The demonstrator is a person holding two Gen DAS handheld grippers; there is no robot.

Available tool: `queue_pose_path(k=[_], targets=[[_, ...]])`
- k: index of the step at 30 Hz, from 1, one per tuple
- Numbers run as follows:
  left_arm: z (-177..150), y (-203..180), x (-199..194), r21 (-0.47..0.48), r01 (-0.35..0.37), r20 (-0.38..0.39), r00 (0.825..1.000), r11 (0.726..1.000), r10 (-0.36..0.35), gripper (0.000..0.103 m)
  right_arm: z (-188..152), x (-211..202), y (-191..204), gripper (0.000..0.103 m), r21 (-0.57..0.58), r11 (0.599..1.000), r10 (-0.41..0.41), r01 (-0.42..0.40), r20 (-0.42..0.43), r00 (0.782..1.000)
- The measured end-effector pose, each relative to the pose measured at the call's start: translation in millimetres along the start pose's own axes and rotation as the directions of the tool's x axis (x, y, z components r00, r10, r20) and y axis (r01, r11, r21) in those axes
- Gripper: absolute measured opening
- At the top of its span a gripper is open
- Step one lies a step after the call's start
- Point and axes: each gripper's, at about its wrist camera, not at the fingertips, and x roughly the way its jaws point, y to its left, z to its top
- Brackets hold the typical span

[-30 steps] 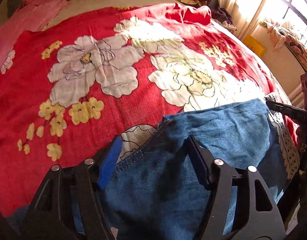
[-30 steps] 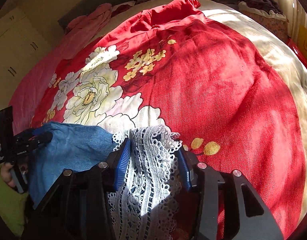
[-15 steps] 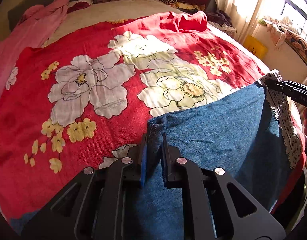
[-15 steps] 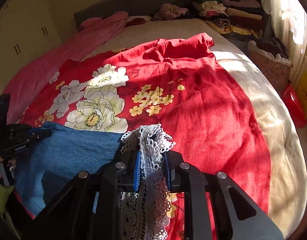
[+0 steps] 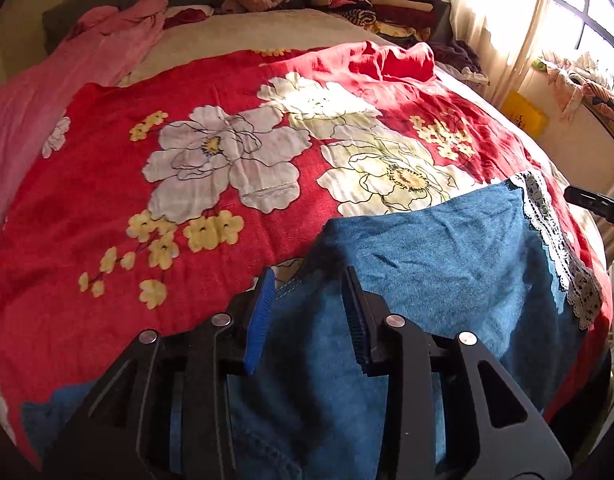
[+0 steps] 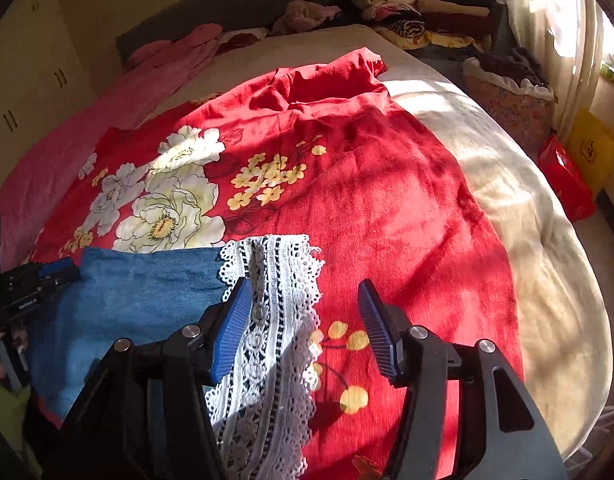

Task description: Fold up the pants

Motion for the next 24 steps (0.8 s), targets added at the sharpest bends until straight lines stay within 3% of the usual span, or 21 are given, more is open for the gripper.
queue_pose_path(k=[3,9,14,20,24], targets=[[-16,9,-25,-0.029,0.011,0.027,1.0,1.0,-0.01,0.035,-28,-27,-6,0.054,0.027,1.0,-0.012,0.013,-0.004,1.0],[-60,13,-58,-0.039,0.028,0.031,0.999,0.999,-0.027,0.035,-76,-52,-7,0.053,0.093,0.993,0.08,-0.074,-0.052,0.995],[-85,7,-65,-0.01,0.018,-0.002,1.0,1.0,-0.018,0.037,-81,-45,12,0.05,0.058,0.993,0.103,-0.098,-0.084,0.991],[-106,13,-59,0.02,-0.09,-0.041,0.995,0.996,0.091,0.046,-90,-6,13,0.05,0.02,0.999,0.037,-0.033,-0.218,0.975],[-115,26,-46,0.007,-0.109,-0.075,0.991,0.994,0.11,0.049,-98,-6,9,0.045,0.045,0.996,0.08,-0.072,-0.205,0.975]])
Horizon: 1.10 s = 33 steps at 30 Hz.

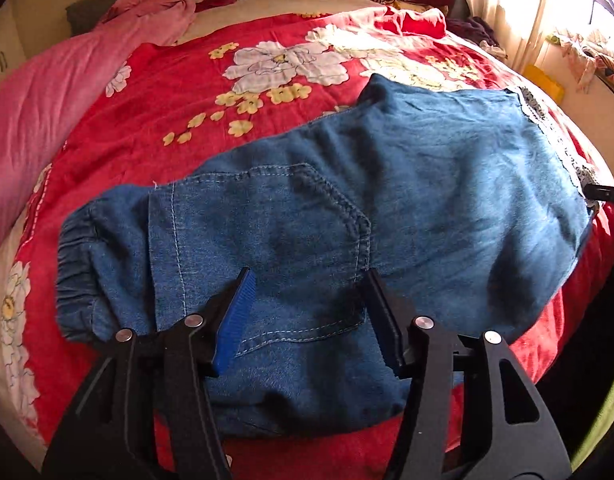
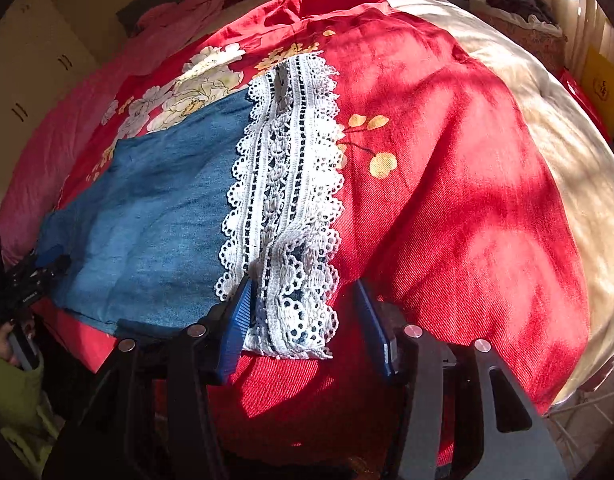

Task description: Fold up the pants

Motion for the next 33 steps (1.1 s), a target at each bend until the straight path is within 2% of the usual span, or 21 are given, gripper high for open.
queue_pose_path(k=[2,4,8,11,15,18,20,23,25,26,28,31,33], targets=[[-1,2,1,-0.01,0.006,0.003,1.0,1.0,-0.006,0.049,-2,-2,6,0.019,-0.027,0.999,0.036,-0.036,-0.015,0.999],[-1,2,-1,-0.006,-0.021,0.01,1.0,1.0,0.021,0.049,-4,-9,12,0.015,-0.073,0.997,0.015,-0.017,-0.021,1.0],[-3,19,-5,-0.025,-0.096,0.016,0.995,0.995,0.096,0.049,-9,-24,16,0.014,-0.117,0.992,-0.05,0.05,-0.002,0.999],[-8,34,-7,-0.072,-0.066,0.015,0.998,0.995,0.068,0.049,-15,-14,16,0.014,-0.124,0.988,-0.091,0.089,-0.013,0.996],[-9,40,-5,-0.086,-0.054,0.018,0.998,0.995,0.056,0.048,-15,-9,13,0.015,-0.098,0.99,-0.103,0.101,-0.01,0.995],[-9,39,-6,-0.078,-0.063,0.025,0.998,0.995,0.065,0.048,-15,-19,15,0.024,-0.082,0.991,-0.106,0.106,0.005,0.994],[-8,37,-10,-0.085,-0.06,0.03,0.998,0.995,0.063,0.048,-15,-34,16,0.04,-0.071,0.99,-0.123,0.126,0.045,0.991],[-4,26,-23,-0.062,-0.053,0.058,0.997,0.997,0.057,0.05,-15,-57,20,0.055,-0.068,0.985,-0.148,0.157,0.12,0.982],[-1,18,-31,-0.044,-0.054,0.08,0.995,0.998,0.057,0.051,-14,-70,25,0.058,-0.067,0.984,-0.152,0.165,0.167,0.974],[1,14,-35,-0.037,-0.051,0.09,0.994,0.998,0.054,0.057,-13,-74,29,0.058,-0.069,0.983,-0.154,0.17,0.187,0.97],[6,5,-42,-0.021,-0.047,0.112,0.992,0.999,0.049,0.062,-11,-80,39,0.058,-0.081,0.983,-0.143,0.165,0.224,0.964],[15,-10,-49,0.006,-0.021,0.141,0.99,1.0,0.02,0.067,-6,-78,59,0.072,-0.127,0.981,-0.111,0.146,0.252,0.961],[21,-19,-51,0.015,0.001,0.153,0.988,1.0,-0.003,0.072,-1,-69,74,0.072,-0.161,0.979,-0.082,0.124,0.247,0.966]])
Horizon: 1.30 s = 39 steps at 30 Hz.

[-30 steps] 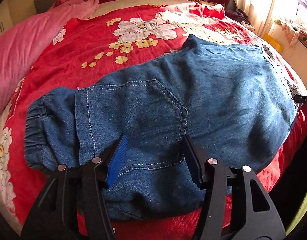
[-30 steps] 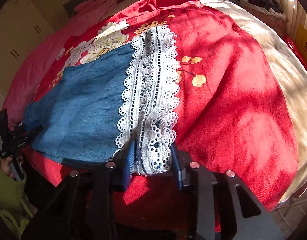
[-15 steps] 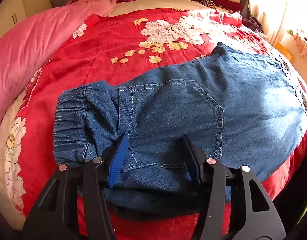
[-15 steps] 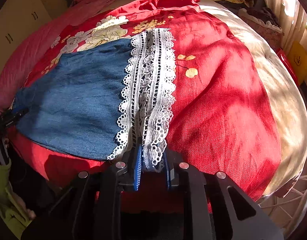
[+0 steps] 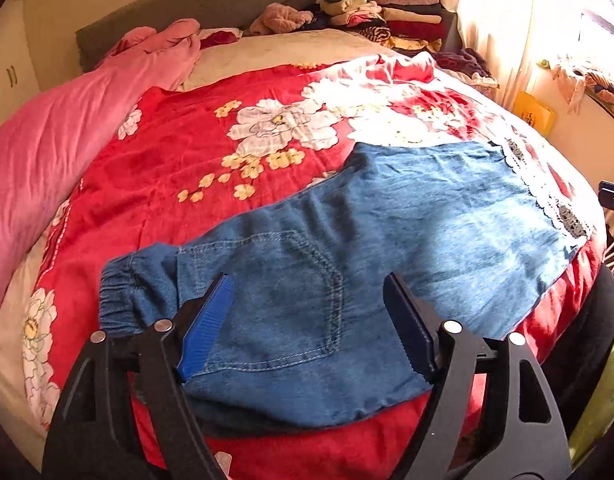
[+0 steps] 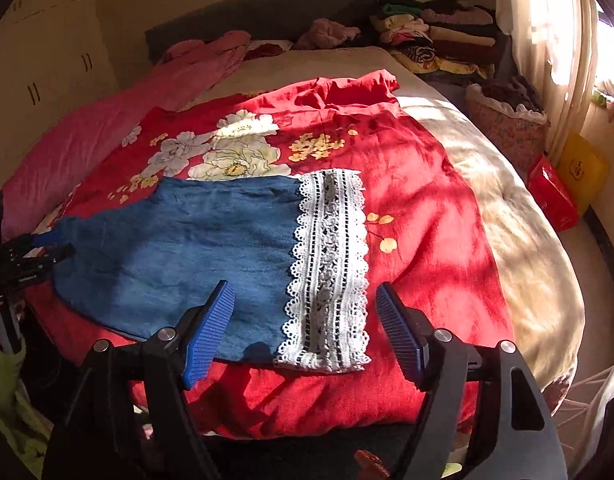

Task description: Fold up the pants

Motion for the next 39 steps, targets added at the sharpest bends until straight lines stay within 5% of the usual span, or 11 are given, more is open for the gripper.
queue_pose_path(k=[10,16,33,35,39], targets=[[31,-69,46,0.092,0.143,-0.039,0.989,0.985,-0.14,0.073,2,77,59,0.072,-0.122,0.99,0.057,-0.074,-0.136,0.989],[22,-74,96,0.106,0.09,-0.132,0.988,0.99,-0.076,0.073,-11,101,41,0.072,-0.098,0.995,-0.041,0.02,-0.213,0.976],[25,-60,61,0.028,0.117,-0.066,0.991,0.993,-0.115,0.077,-8,59,26,0.072,0.043,0.998,0.046,-0.041,-0.124,0.991],[28,-61,55,0.03,0.116,-0.055,0.992,0.993,-0.114,0.086,-6,51,26,0.072,0.045,0.998,0.04,-0.035,-0.105,0.994],[32,-65,43,0.041,0.118,-0.031,0.993,0.992,-0.117,0.087,-4,38,21,0.073,0.053,0.998,0.026,-0.023,-0.072,0.997]])
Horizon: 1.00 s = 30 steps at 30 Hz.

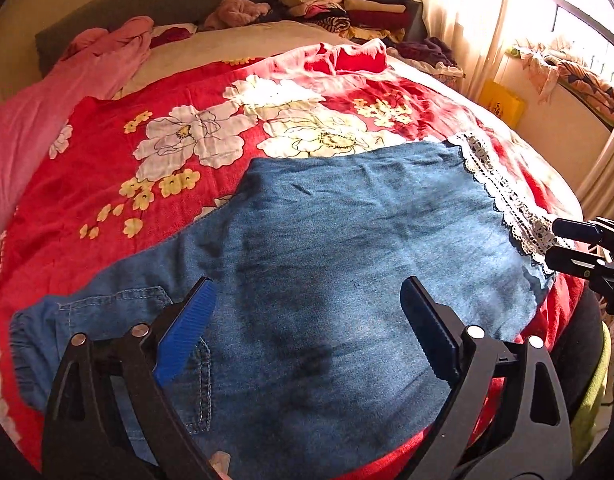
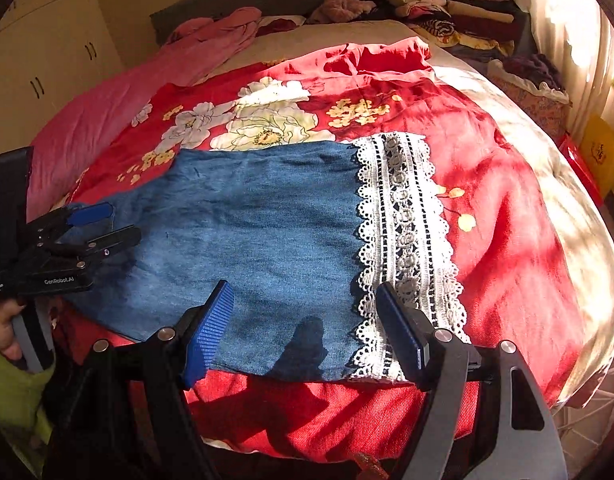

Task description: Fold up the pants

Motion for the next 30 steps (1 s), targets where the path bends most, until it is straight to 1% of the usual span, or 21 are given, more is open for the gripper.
queue_pose_path(k=[4,11,12,13,14,16,21,30], targets=[[4,-6,-10,0.014,-0.001,0.021,1.0,1.0,0.001,0.092,1,-10,-4,0.073,0.009,0.999,-0.04,0.039,0.026,0.999],[9,-14,-20,0.028,0.005,0.045,0.999,1.0,-0.007,0.093,1,-22,-13,0.073,0.031,0.998,-0.064,0.062,0.06,0.996],[9,-15,-21,0.03,0.007,0.046,0.999,1.0,-0.009,0.093,1,-23,-13,0.081,0.034,0.997,-0.067,0.065,0.061,0.996],[9,-16,-21,0.032,0.009,0.047,0.999,0.999,-0.01,0.093,1,-25,-13,0.098,0.041,0.996,-0.079,0.076,0.073,0.994],[9,-17,-21,0.034,0.008,0.049,0.999,0.999,-0.009,0.093,1,-27,-14,0.099,0.043,0.996,-0.085,0.082,0.082,0.993],[9,-18,-21,0.034,0.006,0.046,0.999,0.999,-0.008,0.093,1,-31,-15,0.099,0.048,0.996,-0.08,0.076,0.091,0.993],[13,-23,-18,0.041,0.017,0.039,0.999,0.999,-0.019,0.093,0,-39,-22,0.099,0.07,0.993,-0.097,0.09,0.113,0.989],[42,-54,-5,0.135,0.046,0.037,0.998,0.99,-0.052,0.093,-7,-48,-41,0.099,0.118,0.987,-0.122,0.108,0.116,0.986]])
